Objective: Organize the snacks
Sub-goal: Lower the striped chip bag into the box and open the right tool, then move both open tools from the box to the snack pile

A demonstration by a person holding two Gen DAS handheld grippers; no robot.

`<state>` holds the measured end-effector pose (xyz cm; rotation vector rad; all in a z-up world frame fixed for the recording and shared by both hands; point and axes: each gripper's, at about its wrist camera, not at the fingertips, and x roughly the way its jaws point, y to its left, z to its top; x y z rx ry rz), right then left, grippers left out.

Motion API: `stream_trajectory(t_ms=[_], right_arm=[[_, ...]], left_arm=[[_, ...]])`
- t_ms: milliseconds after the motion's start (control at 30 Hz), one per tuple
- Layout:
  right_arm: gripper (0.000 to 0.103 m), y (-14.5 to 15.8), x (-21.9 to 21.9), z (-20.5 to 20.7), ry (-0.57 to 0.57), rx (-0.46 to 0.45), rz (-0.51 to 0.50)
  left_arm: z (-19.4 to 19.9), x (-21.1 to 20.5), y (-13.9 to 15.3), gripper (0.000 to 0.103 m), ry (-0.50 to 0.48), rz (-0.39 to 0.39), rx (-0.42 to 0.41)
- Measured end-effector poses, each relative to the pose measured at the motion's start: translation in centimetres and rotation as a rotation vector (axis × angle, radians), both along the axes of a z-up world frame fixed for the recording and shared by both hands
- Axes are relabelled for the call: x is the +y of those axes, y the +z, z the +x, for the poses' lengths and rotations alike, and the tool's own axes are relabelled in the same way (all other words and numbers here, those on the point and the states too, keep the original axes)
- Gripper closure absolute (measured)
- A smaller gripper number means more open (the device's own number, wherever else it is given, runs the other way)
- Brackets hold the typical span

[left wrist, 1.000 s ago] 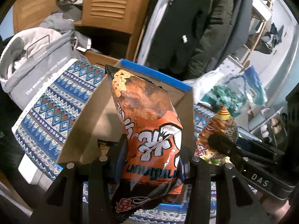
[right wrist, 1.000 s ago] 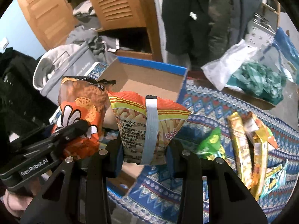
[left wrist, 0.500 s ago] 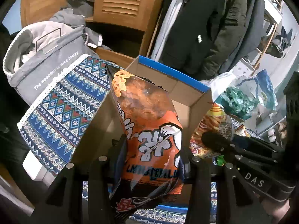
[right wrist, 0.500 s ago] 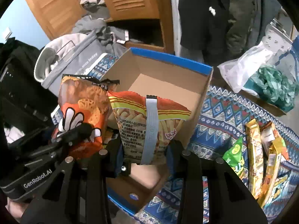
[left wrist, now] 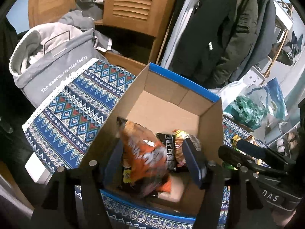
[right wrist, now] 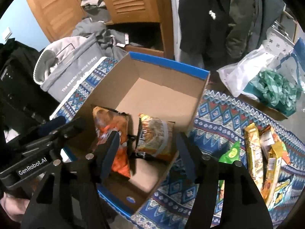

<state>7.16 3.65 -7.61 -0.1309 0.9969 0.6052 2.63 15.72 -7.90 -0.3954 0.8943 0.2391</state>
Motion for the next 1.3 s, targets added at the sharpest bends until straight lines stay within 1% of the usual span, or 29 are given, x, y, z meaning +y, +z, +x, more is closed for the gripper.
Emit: stream_trajectory(t_ms=[100,167,200,367,533,767,867,967,1300], right_arm=[[0.039,0.1,-0.8,-0.1,-0.011,-0.002,-0.006],[0.039,0.2,-1.4,-0.2,-0.015,-0.006,-0.013],[0.039,0.3,-1.6,-0.2,-0.017,-0.009,-0.016],[0.039,0.6,-3.5,-0.5,-0.042,-0.026,-0.021],[0.039,0.6,-5.6,-0.7,-0.076,-0.021,-0.023],[0.039,0.9,-9.4,-1.0,-0.126,-0.036,-0.026],[0.039,1.2,-11.4,-1.0,-0.153,-0.043,-0.022],[0.039,1.2,-13.7,-1.1,-0.189,-0.039,-0.012],[0.039,1.2,-20.1,-1.3,-0.290,-0.047,-0.003]], left_arm=[[0.2,-0.3,-0.1,0.037,-0.009,-0.025,0.006],[0.2,-0.6,-0.2,0.033,-0.014,-0.043,0.010],[0.3,-0.7,-0.2,0.033,-0.017,-0.053,0.008],[0.2,-1.9,0.1,0.033,-0.040,-0.075,-0.009],[0.3,-3.3,0.1,0.032,-0.065,-0.090,-0.008],[0.6,-6.0,0.2,0.032,-0.112,-0.124,0.001],[0.8,-7.6,0.3,0.027,-0.139,-0.124,0.006],[1.0,-9.2,0.3,0.027,-0.174,-0.118,0.011],[1.7,-13.7,-0.7,0.027,-0.237,-0.132,0.068]])
